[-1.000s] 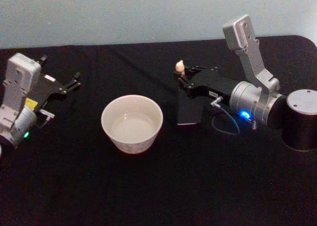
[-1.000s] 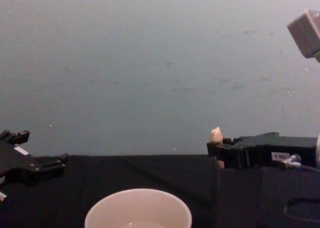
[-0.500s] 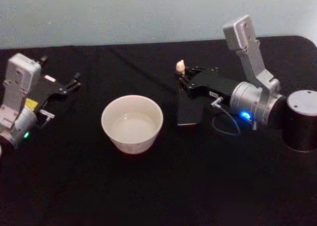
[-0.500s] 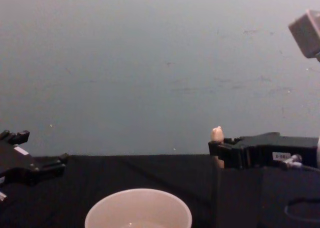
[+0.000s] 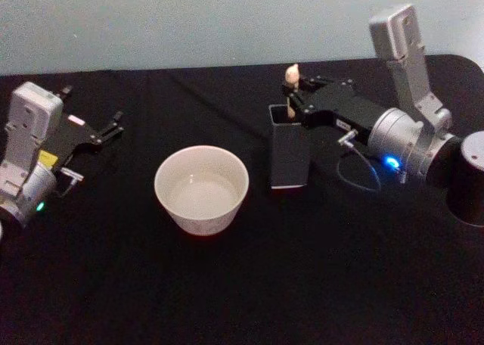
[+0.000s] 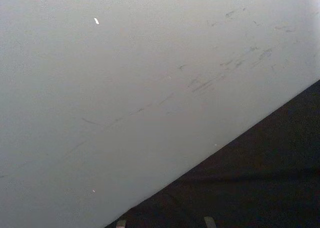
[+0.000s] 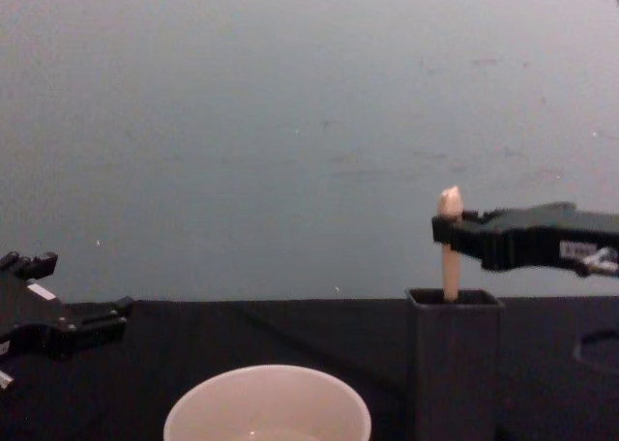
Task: Pick up the stirring spoon with one hand, stir inside the cup, then place it back in its original position.
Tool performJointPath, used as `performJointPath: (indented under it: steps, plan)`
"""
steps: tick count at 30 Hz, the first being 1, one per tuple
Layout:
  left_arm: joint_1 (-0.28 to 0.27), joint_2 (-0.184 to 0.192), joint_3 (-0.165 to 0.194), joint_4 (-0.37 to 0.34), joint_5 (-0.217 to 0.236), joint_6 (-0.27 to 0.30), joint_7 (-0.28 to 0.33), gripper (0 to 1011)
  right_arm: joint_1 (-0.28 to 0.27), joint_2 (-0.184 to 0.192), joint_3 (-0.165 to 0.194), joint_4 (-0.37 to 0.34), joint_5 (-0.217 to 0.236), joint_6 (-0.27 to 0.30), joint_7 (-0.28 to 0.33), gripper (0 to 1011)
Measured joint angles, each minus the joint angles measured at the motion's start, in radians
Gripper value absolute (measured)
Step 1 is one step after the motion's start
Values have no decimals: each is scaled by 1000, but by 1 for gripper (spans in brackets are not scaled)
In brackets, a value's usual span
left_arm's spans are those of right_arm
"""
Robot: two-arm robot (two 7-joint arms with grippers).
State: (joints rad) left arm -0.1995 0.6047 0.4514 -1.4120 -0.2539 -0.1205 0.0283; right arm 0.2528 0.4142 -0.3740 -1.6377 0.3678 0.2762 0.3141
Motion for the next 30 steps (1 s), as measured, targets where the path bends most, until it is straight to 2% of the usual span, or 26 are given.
performJointPath:
  steps: [8,16,22,30]
  plan:
    - [0,0,0,0,0,0,0,1001,-37,15,53,-89,58,-1,10,197]
    - [0,0,0,0,0,0,0,1001,-59,37,80,-156,119,-10,17,197]
    - [0,0,0,0,0,0,0,1001,-61,47,83,-177,142,-21,15,195]
    - [0,0,0,0,0,0,0,1001,-51,46,58,-184,159,-46,10,195]
